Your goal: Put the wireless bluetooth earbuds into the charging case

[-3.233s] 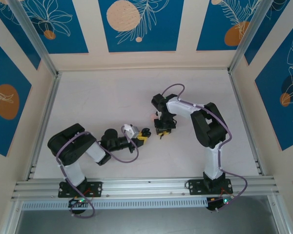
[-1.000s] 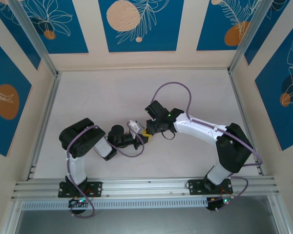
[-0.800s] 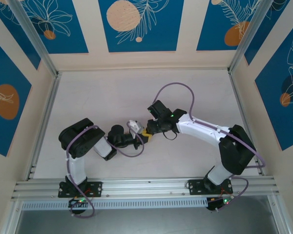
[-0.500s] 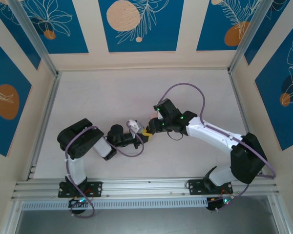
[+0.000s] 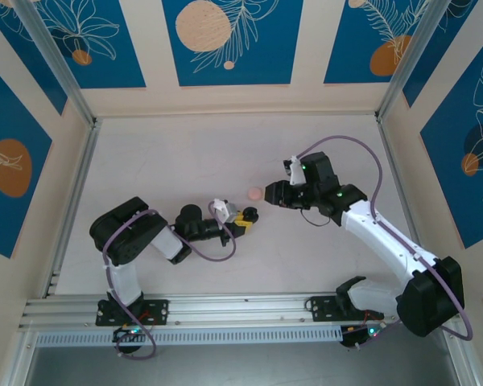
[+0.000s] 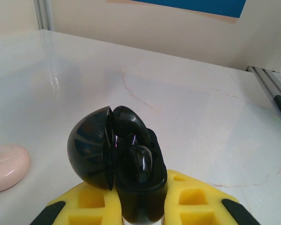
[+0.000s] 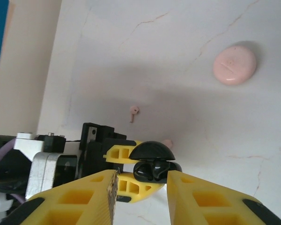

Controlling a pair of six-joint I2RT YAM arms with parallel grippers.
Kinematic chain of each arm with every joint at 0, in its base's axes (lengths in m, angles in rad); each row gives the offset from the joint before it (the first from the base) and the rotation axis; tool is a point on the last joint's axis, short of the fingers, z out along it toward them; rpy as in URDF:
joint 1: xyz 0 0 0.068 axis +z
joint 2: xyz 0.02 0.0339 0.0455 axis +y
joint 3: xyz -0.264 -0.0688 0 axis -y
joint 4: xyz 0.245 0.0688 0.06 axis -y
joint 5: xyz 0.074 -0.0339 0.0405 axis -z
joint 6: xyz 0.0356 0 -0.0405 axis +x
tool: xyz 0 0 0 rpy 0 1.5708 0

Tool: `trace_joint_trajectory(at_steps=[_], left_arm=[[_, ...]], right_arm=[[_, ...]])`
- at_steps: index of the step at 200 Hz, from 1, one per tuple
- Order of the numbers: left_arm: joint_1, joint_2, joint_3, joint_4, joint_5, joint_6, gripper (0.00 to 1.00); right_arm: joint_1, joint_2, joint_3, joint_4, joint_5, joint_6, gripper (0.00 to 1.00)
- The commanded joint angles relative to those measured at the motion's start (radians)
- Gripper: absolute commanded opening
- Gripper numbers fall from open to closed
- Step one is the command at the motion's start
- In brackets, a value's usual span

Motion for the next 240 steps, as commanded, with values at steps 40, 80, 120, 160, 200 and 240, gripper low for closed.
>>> trace_joint_trajectory(at_steps=[40,80,120,160,200,240], left_arm=[[-0.014,-0.031,0.003,0.037,0.054,0.043,0.07],[-0.014,-0.036,0.002,0.038,0.064,0.06,0.07],[-0.016,-0.039,0.0,0.038,0.066,0.057,0.07],[-0.016,-0.044,-0.004,0.038,0.059,0.056,0.07],[-0.015,-0.046,-0.005,0.037,0.056,0.056,0.07],[-0.015,-0.045,-0.004,0.037,0.048,0.051,0.07]], right_arm=[[-0.038,0.055,-0.017,-0.084,-0.219,0.054,0.32],[-0.037,0.115,-0.006,-0.086,-0.225,0.065,0.31],[-0.035,0.166,-0.005,-0.043,-0.257,0.079,0.3],[-0.019,0.208,0.003,-0.034,-0.27,0.074,0.31],[-0.009,0.237,0.008,-0.015,-0.277,0.076,0.3],[0.002,0.258,0.011,0.0,-0.292,0.077,0.29]])
